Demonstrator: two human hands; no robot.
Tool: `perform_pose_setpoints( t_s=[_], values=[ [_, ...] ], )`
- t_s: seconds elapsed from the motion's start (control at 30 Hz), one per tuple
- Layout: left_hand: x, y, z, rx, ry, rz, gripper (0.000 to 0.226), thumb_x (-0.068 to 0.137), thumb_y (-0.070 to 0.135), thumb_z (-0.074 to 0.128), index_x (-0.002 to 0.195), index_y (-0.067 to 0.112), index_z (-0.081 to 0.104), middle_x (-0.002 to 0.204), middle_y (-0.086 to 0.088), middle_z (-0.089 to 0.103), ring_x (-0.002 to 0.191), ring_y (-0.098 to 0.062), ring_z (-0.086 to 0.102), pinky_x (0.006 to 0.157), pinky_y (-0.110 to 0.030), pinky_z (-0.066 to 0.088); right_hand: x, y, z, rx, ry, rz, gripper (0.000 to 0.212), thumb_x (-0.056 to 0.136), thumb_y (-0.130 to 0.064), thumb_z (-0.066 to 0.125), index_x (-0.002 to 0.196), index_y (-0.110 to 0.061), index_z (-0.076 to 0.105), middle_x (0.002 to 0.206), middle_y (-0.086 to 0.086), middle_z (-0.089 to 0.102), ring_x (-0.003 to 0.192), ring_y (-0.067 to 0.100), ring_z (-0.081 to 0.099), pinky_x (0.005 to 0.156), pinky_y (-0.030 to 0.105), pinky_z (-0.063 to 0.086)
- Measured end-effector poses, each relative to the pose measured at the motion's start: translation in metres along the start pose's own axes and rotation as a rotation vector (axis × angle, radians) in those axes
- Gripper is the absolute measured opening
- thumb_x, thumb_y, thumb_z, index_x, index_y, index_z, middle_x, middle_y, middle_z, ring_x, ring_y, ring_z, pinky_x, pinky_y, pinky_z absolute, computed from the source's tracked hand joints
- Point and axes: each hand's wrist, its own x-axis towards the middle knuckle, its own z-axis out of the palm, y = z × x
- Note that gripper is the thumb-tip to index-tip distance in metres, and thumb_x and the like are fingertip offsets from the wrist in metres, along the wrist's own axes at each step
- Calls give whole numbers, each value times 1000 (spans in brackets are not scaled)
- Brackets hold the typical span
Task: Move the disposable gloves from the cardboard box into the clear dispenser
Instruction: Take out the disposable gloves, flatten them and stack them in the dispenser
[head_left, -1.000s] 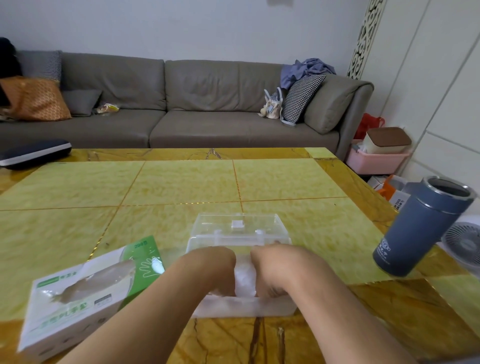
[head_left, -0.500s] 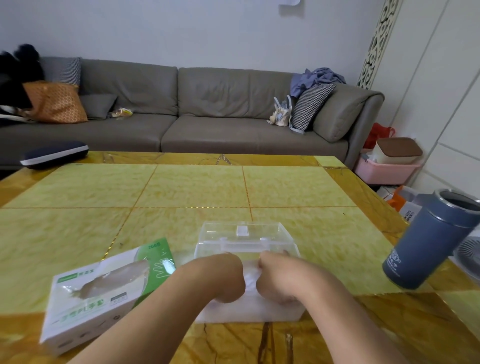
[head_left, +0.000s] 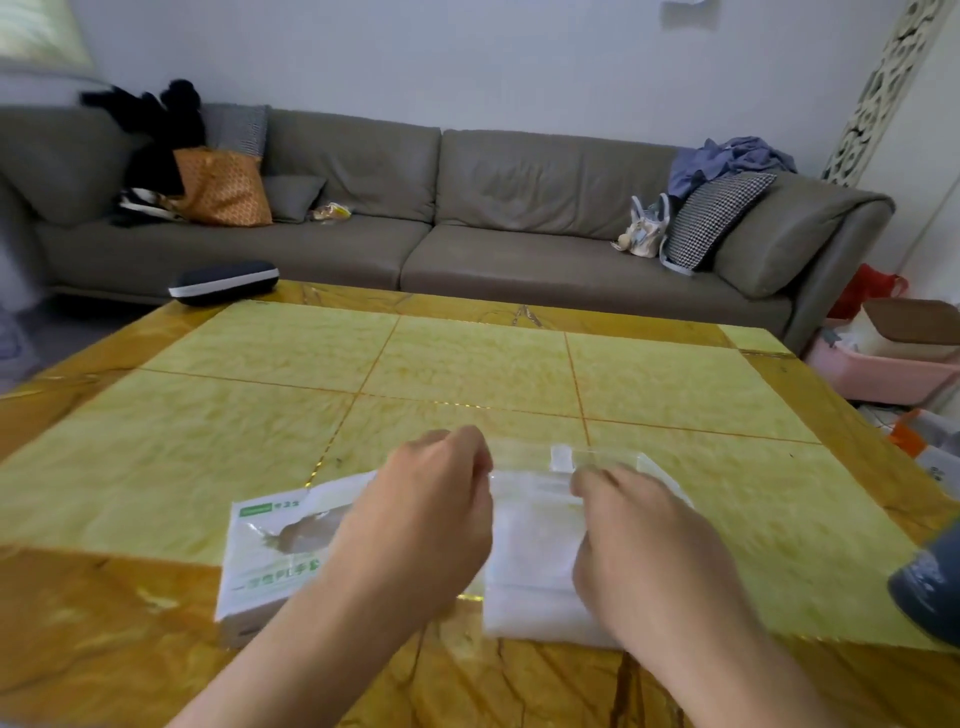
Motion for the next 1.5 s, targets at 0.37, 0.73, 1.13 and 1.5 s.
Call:
perform_pose_setpoints(
  t_s=[0.37, 0.73, 1.13, 1.5],
  values=[
    [-13, -98, -25, 260, -344, -210, 32, 106, 36, 39, 87, 27, 63, 90, 11, 63, 84, -8, 60, 70, -25, 51, -3, -95, 102, 2, 62, -422, 41, 83, -13, 48, 106, -11, 81, 110, 9, 78, 104, 25, 76, 104, 39, 56],
    [-9, -93, -32, 160, -124, -313, 9, 86, 30, 74, 83, 32, 65, 86, 12, 63, 74, -7, 63, 62, -29, 57, -4, -93, 112, -26, 22, -358, 61, 50, -31, 91, 107, -11, 82, 112, 9, 78, 104, 24, 77, 94, 39, 61],
    [-6, -110, -41, 287, -154, -441, 14, 91, 25, 69, 78, 27, 73, 71, 10, 69, 66, -10, 66, 61, -33, 60, -1, -92, 122, -13, 206, -408, 40, 75, -27, 63, 106, -11, 82, 110, 9, 78, 103, 24, 76, 90, 36, 62],
    [-3, -108, -53, 90, 51, -341, 10, 98, 43, 62, 96, 38, 71, 89, 19, 70, 77, -4, 64, 64, -30, 54, -5, -91, 122, -47, 134, -428, 76, 43, -42, 92, 111, -11, 80, 116, 8, 77, 108, 23, 75, 89, 35, 62]
  ],
)
